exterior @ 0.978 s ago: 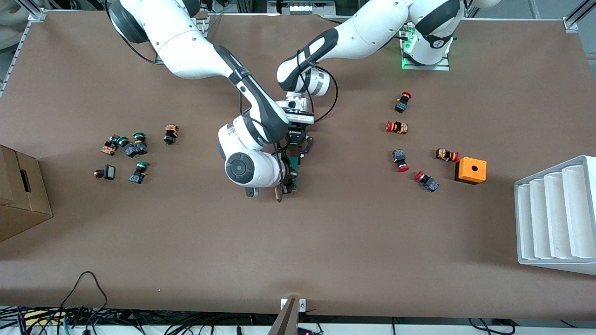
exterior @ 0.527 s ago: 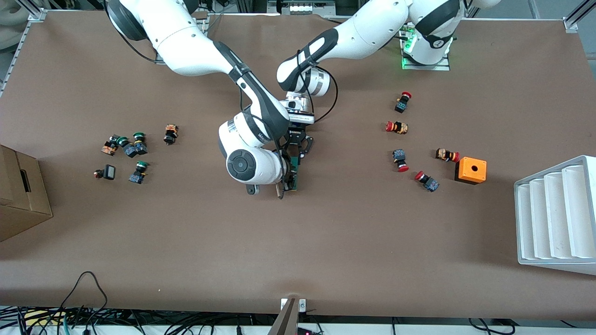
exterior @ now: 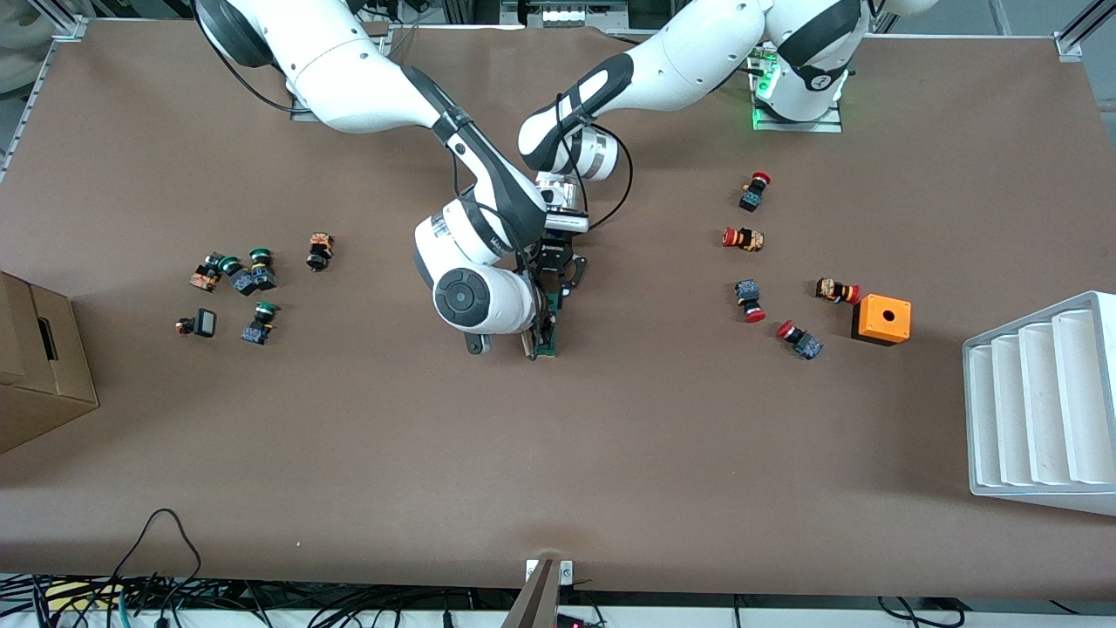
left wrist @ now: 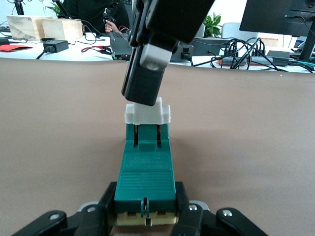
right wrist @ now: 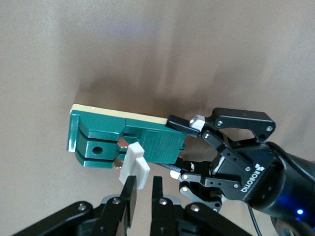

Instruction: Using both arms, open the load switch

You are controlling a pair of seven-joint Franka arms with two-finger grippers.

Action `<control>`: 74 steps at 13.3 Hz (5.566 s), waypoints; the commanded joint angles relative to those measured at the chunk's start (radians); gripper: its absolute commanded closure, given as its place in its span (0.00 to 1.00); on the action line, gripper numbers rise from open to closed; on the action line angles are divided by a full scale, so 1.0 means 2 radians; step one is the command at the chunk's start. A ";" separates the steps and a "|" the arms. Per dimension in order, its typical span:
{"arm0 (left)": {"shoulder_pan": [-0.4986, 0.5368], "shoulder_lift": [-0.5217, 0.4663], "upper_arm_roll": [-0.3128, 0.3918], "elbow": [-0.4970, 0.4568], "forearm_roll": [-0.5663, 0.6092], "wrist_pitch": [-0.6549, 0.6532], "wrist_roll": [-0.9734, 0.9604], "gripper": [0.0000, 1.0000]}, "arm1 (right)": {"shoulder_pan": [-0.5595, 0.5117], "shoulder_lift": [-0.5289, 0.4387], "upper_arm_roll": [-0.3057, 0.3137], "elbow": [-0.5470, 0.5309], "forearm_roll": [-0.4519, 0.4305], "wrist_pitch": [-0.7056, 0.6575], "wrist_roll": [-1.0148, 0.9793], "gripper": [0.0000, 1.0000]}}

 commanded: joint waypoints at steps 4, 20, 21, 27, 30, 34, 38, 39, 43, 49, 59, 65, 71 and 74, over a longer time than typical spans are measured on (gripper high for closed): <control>-0.003 0.007 0.002 0.009 -0.005 -0.005 0.003 0.80 | -0.002 -0.018 0.006 -0.041 -0.020 0.012 -0.005 0.82; -0.002 0.007 0.002 0.009 -0.007 -0.005 0.002 0.80 | 0.000 -0.013 0.016 -0.069 -0.041 0.048 -0.003 0.82; -0.002 0.007 0.002 0.009 -0.007 -0.005 0.002 0.80 | 0.000 -0.016 0.016 -0.069 -0.041 0.046 -0.005 0.81; -0.002 0.007 0.002 0.009 -0.008 -0.005 0.002 0.80 | -0.046 -0.096 0.014 -0.066 -0.033 -0.007 -0.045 0.04; -0.003 0.007 0.002 0.009 -0.008 -0.005 0.002 0.80 | -0.095 -0.143 0.015 -0.071 -0.036 -0.063 -0.175 0.01; -0.003 0.007 0.002 0.009 -0.008 -0.005 0.002 0.80 | -0.160 -0.246 0.012 -0.160 -0.042 -0.088 -0.389 0.01; -0.002 0.004 0.002 0.009 -0.010 -0.006 0.008 0.00 | -0.194 -0.315 -0.025 -0.199 -0.086 -0.145 -0.596 0.01; 0.000 0.001 0.002 0.006 -0.010 -0.006 0.008 0.00 | -0.194 -0.326 -0.041 -0.200 -0.096 -0.153 -0.645 0.01; 0.006 -0.025 0.001 0.001 -0.044 -0.004 0.051 0.00 | -0.194 -0.352 -0.108 -0.200 -0.114 -0.173 -0.821 0.01; 0.093 -0.098 -0.075 0.006 -0.181 0.062 0.220 0.00 | -0.195 -0.357 -0.145 -0.189 -0.140 -0.180 -0.950 0.01; 0.475 -0.103 -0.392 0.062 -0.562 0.000 0.673 0.00 | -0.200 -0.348 -0.145 -0.174 -0.143 -0.174 -0.947 0.01; 0.481 -0.088 -0.357 0.288 -0.735 -0.267 0.949 0.00 | -0.195 -0.352 -0.142 -0.142 -0.149 -0.179 -0.953 0.01; 0.553 -0.096 -0.299 0.355 -0.820 -0.344 1.140 0.00 | -0.194 -0.352 -0.141 -0.141 -0.156 -0.173 -0.967 0.01; 0.508 -0.180 -0.093 0.347 -0.980 -0.315 1.232 0.00 | -0.195 -0.349 -0.141 -0.141 -0.162 -0.160 -1.010 0.01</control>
